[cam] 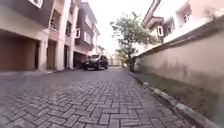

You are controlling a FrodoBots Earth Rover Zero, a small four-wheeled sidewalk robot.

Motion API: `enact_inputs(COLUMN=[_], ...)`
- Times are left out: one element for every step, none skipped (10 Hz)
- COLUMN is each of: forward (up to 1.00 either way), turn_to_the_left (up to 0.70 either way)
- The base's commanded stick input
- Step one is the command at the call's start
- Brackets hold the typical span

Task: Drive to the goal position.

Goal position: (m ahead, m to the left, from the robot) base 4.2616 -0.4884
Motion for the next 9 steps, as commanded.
enact_inputs(forward=[0.70,0.70,0.70,0.70,0.70,0.70,0.70,0.70,0.70], turn_to_the_left=[0.00,0.00,0.00,0.00,0.00,0.00,0.00,0.00,0.00])
